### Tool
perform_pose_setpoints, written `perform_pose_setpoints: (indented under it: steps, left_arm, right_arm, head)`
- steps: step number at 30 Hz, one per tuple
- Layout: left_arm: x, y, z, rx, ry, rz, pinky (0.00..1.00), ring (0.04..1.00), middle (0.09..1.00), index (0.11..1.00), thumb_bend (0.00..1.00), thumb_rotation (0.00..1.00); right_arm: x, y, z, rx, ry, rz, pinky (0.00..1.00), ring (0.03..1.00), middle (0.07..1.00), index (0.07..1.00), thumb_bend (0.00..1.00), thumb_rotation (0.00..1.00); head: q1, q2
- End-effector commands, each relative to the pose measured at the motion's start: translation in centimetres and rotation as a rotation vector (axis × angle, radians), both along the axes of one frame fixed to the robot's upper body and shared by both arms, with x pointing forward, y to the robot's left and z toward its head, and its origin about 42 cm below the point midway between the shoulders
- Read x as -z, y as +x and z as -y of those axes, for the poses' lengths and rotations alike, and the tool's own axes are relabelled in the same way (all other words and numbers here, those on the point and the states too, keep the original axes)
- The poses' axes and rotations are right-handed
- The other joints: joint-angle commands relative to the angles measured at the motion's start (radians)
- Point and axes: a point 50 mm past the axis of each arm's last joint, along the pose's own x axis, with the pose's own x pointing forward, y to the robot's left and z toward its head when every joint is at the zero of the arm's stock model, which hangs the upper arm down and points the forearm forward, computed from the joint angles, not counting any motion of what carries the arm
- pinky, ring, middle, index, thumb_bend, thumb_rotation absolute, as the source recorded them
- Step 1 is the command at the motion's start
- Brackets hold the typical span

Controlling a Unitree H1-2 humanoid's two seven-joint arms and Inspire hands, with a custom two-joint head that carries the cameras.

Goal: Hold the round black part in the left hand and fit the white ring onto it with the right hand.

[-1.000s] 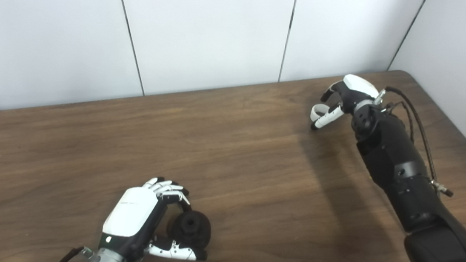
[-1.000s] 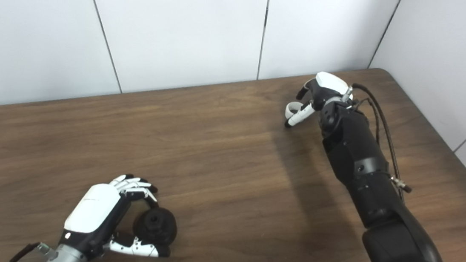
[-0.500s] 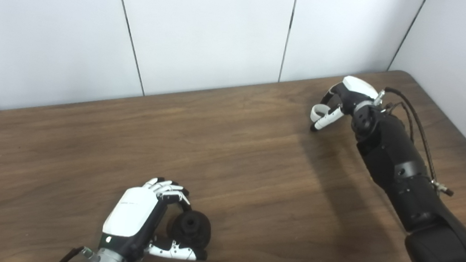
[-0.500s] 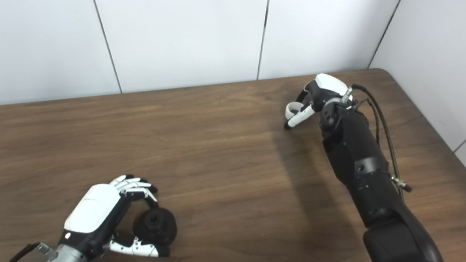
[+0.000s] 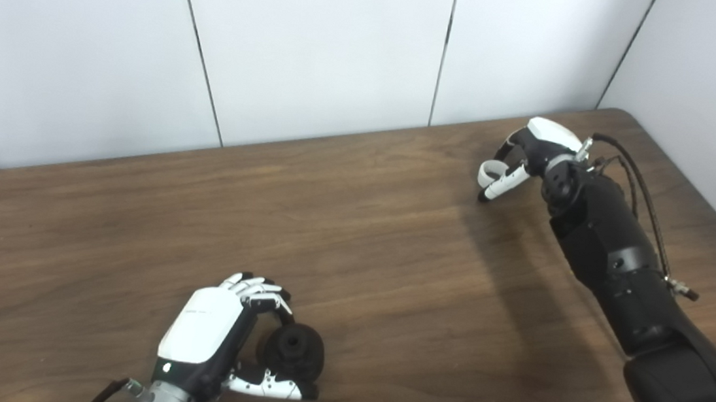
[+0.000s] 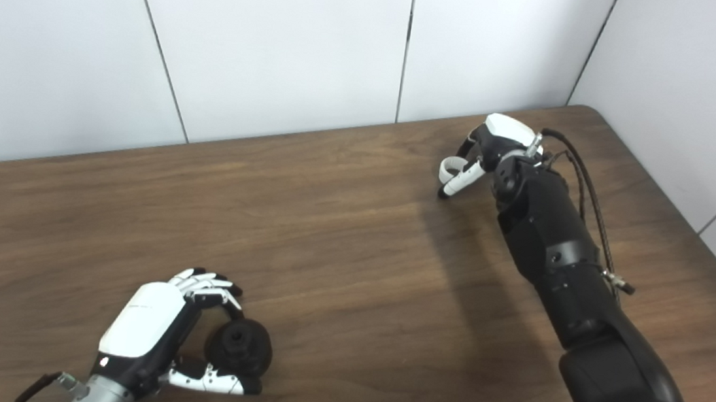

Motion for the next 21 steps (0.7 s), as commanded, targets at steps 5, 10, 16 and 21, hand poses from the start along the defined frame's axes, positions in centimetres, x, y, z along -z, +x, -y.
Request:
perform_pose_setpoints:
  steps: [5,10,16,21]
  left_arm:
    - [0.17,0.06,-0.82,0.002,0.051,-0.002,0.92,0.837,0.757,0.484,0.52,0.05]
    - [0.14,0.05,-0.81,0.001,0.047,0.002,0.91,0.835,0.755,0.484,0.52,0.05]
    - [0.08,0.05,-0.75,0.001,0.049,0.003,0.92,0.838,0.756,0.483,0.52,0.05]
    - [-0.03,0.16,-0.68,-0.001,0.051,0.002,0.92,0.840,0.758,0.483,0.52,0.05]
  right_arm:
    - [-2.82,0.40,0.76,0.008,-0.015,0.099,0.98,0.994,0.885,0.505,0.55,0.15]
    - [-2.60,0.30,0.77,0.009,0.003,0.120,0.96,0.962,0.858,0.486,0.52,0.13]
    - [-2.44,0.21,0.85,0.006,-0.010,0.121,0.94,0.938,0.837,0.486,0.52,0.13]
    - [-2.30,0.06,1.04,0.001,-0.028,0.116,0.95,0.959,0.858,0.486,0.52,0.13]
  head:
    - [-0.001,0.001]
    - [-0.001,0.001]
    - [-0.002,0.002]
    - [0.000,0.001]
